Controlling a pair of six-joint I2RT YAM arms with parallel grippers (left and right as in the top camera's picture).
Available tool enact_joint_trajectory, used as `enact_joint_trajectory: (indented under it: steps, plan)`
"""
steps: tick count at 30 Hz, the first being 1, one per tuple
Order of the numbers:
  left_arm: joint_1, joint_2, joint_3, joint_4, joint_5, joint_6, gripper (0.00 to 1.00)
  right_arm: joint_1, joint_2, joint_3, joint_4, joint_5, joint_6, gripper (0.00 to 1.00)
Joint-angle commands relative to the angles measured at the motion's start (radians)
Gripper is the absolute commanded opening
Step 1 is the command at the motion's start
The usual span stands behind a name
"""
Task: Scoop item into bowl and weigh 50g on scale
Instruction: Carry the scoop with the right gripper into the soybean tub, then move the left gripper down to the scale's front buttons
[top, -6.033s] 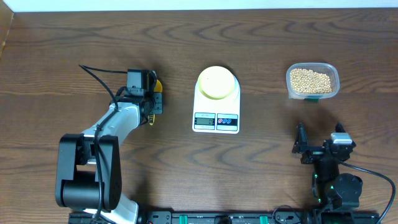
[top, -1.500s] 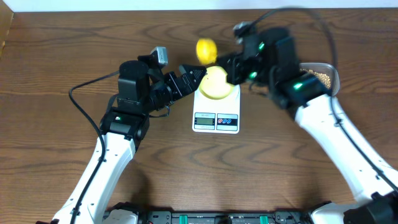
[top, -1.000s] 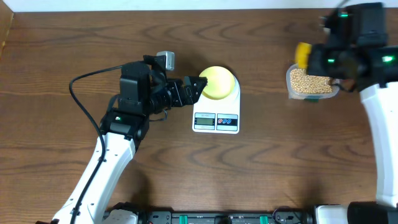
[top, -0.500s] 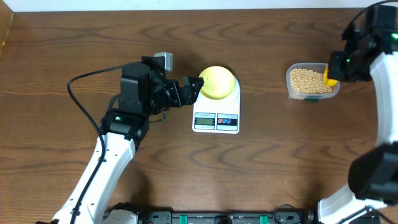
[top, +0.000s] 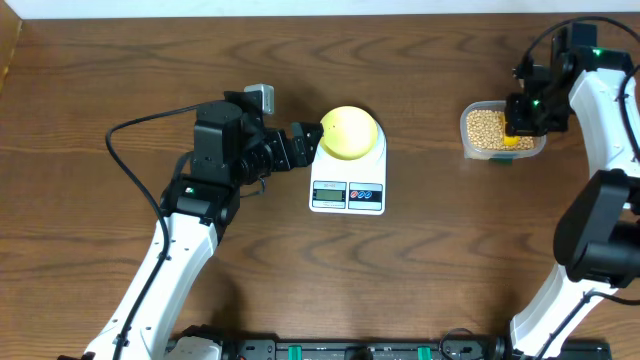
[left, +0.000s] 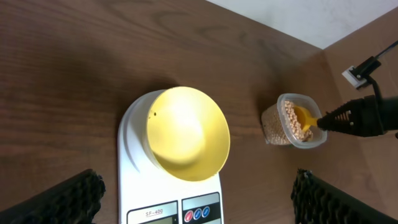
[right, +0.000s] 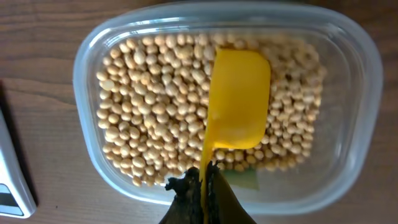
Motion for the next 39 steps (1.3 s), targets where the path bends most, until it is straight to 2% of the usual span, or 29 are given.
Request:
enact_joint_trajectory:
  steps: [1,7,12,13,18,22,25,31,36,39]
  plan:
    - [0.001,-0.008,0.002,-0.006,-0.014,0.014,0.98,-0.002,0.033,0.016,0.033,-0.044,-0.030,0.01]
    - [0.001,-0.008,0.002,-0.011,-0.014,0.014,0.98,-0.002,0.033,0.016,0.077,-0.014,-0.030,0.04]
    - [0.001,-0.008,0.002,-0.011,-0.014,0.013,0.98,-0.002,0.033,0.016,0.080,-0.014,-0.031,0.50]
    - [0.001,-0.008,0.002,-0.011,-0.014,0.013,0.98,-0.002,0.033,0.016,0.084,-0.014,-0.031,0.67]
    - [0.002,-0.008,0.002,-0.013,-0.014,0.019,0.98,-0.002,0.032,0.041,0.116,-0.014,-0.030,0.99]
    - [0.002,-0.010,0.005,-0.035,-0.005,0.067,0.98,-0.002,0.032,0.134,0.102,-0.014,-0.023,0.99]
    - [0.001,-0.010,0.031,-0.125,0.043,0.132,0.98,-0.002,0.032,0.174,0.121,-0.014,-0.023,0.99]
    - [-0.014,-0.009,0.112,-0.393,0.039,0.292,0.98,-0.002,0.032,0.170,0.127,-0.014,-0.023,0.99]
    - [-0.103,-0.006,0.125,-0.559,0.034,0.440,0.98,-0.002,0.032,0.170,0.127,-0.014,-0.023,0.99]
    - [-0.177,0.006,0.125,-0.621,-0.011,0.470,0.98,-0.002,0.032,0.170,0.127,-0.014,-0.023,0.99]
